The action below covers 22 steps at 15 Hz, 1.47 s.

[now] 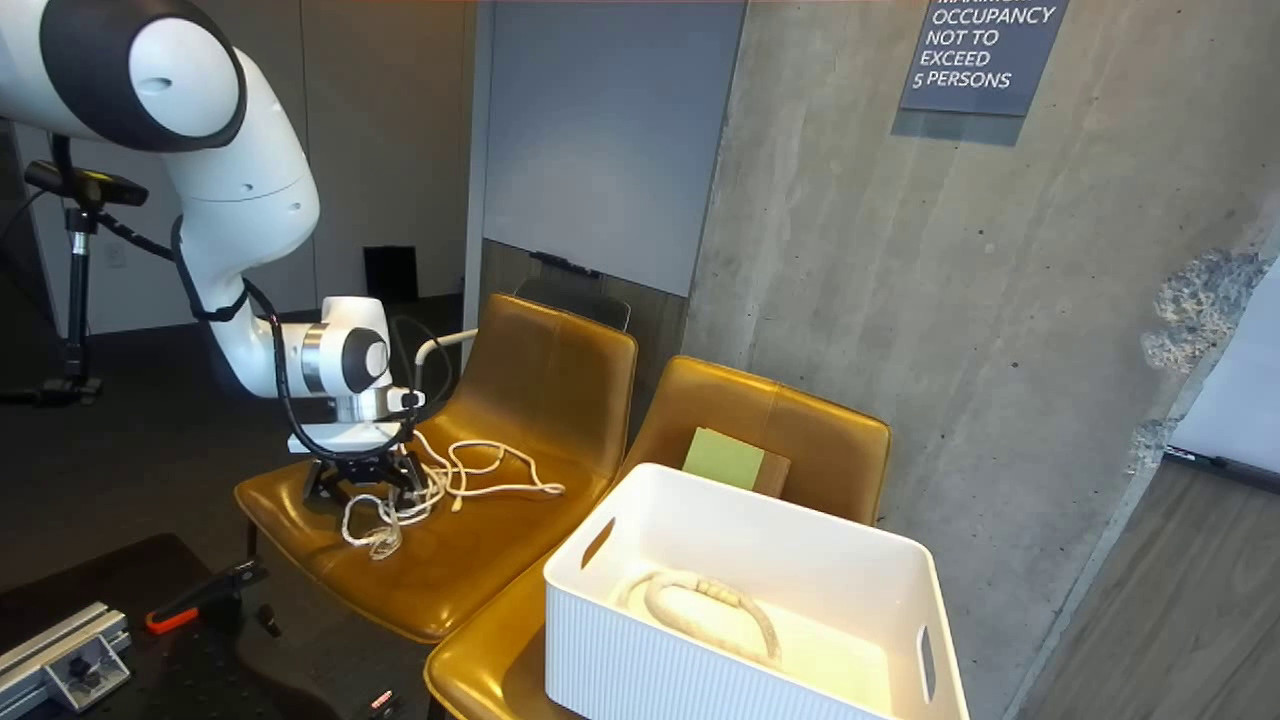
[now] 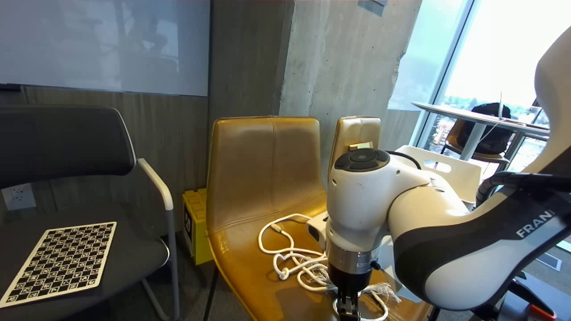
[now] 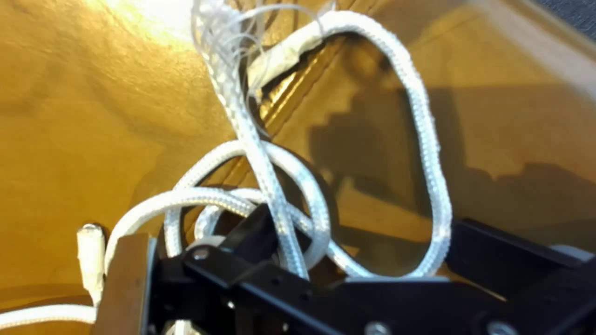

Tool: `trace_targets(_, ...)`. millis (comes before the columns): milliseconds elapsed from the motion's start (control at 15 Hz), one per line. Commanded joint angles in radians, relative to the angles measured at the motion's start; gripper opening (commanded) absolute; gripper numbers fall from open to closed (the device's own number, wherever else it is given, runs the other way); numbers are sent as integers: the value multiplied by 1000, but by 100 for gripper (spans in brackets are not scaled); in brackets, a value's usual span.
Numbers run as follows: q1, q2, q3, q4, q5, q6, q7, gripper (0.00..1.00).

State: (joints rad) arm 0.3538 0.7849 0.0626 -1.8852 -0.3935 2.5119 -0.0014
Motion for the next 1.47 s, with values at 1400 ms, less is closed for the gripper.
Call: trace_targets(1400,26,74,5,171,35,-161,27,68)
